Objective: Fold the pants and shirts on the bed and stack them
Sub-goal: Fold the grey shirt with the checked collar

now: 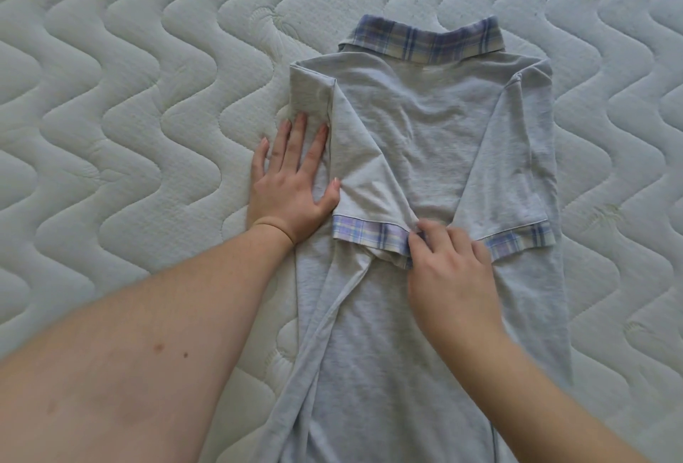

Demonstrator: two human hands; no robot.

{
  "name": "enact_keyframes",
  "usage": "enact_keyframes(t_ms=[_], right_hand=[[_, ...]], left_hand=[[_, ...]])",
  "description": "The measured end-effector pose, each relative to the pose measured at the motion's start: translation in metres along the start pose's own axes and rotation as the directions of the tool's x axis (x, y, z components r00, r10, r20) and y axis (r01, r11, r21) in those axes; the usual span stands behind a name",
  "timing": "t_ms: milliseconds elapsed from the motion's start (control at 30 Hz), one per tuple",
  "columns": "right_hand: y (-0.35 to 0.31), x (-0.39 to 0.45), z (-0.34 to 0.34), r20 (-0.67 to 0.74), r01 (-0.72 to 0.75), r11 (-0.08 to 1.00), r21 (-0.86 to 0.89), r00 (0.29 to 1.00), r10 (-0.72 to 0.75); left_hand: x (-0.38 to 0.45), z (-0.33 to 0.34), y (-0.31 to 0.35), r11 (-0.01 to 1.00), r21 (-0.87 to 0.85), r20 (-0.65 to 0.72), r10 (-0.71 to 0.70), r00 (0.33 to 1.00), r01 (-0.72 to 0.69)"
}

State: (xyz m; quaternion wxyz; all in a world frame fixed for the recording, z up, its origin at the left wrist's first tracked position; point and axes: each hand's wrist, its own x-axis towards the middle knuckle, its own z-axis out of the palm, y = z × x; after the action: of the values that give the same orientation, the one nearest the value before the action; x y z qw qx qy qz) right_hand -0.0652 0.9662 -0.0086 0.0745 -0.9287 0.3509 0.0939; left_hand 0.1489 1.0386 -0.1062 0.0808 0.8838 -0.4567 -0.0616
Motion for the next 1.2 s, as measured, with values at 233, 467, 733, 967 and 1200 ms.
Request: enact_keyframes(t_ms=[233,467,733,967,1200], right_hand=[[-0.033,0.088,-0.021,-0.056,-0.006,0.870,0.493,0.998,0.039],[-0.074,0.205,-0.019,0.049,-0.002,0.899,0.437,0.999,-0.022],[-0.096,0.247,-0.014,0.101,-0.060,0.839,0.540,0.995,0.006],[-0.087,0.242,-0.025,0.122,-0.115,0.658,0.745,0.992,0.035],[-0.061,0.209,-0.012,0.141,-0.139,0.774,0.618,0.988,0.064]], left_hand=[[0.001,0.001,0.000,1.000,0.019,0.023,-0.022,1.000,0.021],[-0.001,0.000,-0.003,0.996,-0.083,0.007,-0.018,1.000,0.018],[-0.004,0.002,-0.006,0.990,-0.138,-0.091,0.028,0.995,-0.040],[-0.003,0.005,-0.008,0.994,-0.073,-0.065,0.078,0.995,-0.083],[-0.001,0.004,-0.005,0.994,-0.098,-0.071,0.036,0.997,-0.043]])
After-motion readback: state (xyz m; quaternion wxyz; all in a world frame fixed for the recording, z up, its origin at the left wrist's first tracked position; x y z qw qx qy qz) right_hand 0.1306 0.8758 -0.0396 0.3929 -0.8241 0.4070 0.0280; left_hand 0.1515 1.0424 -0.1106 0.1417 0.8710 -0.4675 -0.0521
